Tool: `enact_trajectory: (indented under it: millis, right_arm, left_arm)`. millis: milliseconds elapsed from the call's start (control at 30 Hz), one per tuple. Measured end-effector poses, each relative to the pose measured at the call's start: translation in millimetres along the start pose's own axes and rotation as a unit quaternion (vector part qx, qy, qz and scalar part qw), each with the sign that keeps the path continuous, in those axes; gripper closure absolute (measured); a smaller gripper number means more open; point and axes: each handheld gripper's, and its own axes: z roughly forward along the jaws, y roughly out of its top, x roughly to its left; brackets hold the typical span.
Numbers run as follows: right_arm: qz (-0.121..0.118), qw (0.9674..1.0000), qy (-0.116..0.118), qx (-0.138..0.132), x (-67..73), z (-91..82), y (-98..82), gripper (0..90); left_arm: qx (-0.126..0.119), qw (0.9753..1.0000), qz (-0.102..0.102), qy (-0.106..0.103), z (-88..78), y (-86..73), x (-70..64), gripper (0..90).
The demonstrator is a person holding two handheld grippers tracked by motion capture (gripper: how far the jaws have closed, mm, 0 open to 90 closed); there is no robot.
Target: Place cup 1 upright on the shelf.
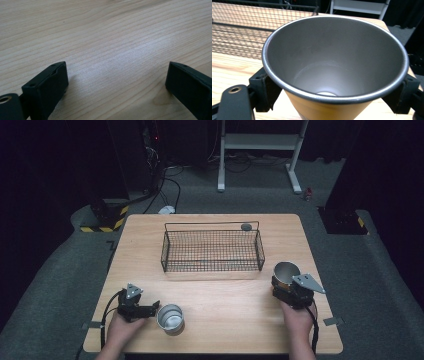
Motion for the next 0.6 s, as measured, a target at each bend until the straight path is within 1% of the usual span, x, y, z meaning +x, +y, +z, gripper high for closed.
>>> enact_trajectory:
  millis: [33, 67, 133, 167, 233, 267, 567, 600]
  right_arm:
    - [0.001, 1.0000, 0.003, -0.003, 1.9, -0.8, 0.0, 14.8]
    - [-0.003, 0.9999, 0.006, -0.007, 4.9, -1.8, 0.6, 14.8]
    - [-0.006, 0.9999, 0.013, -0.007, 8.8, -3.2, 2.8, 14.8]
    - [-0.007, 0.9997, 0.016, -0.014, 12.1, -5.3, 4.8, 14.8]
    - [-0.005, 0.9997, 0.018, -0.017, 13.8, -6.0, 5.7, 14.8]
    - [-0.004, 0.9996, 0.023, -0.018, 16.1, -6.1, 6.9, 14.8]
    - [-0.021, 0.9986, 0.044, -0.021, 37.0, -6.4, 14.2, 14.8]
    - [-0.023, 0.9984, 0.047, -0.024, 39.3, -6.2, 15.2, 14.8]
  left_arm:
    - [0.000, 1.0000, 0.000, 0.000, 0.0, 0.0, 0.0, 4.8]
    - [0.000, 1.0000, 0.000, 0.000, 0.0, 0.0, 0.0, 4.8]
    - [0.000, 1.0000, 0.000, 0.000, 0.0, 0.0, 0.0, 4.8]
    - [0.000, 1.0000, 0.000, 0.000, -0.1, 0.0, 0.0, 4.9]
    - [0.000, 1.0000, 0.000, 0.000, -0.1, -0.1, 0.0, 4.9]
    - [0.000, 1.0000, 0.000, 0.000, 0.0, 0.0, 0.0, 4.9]
    - [0.001, 1.0000, 0.001, 0.000, -0.3, -0.1, 0.1, 4.9]
    - [0.001, 1.0000, 0.001, 0.000, -0.3, -0.1, 0.1, 4.9]
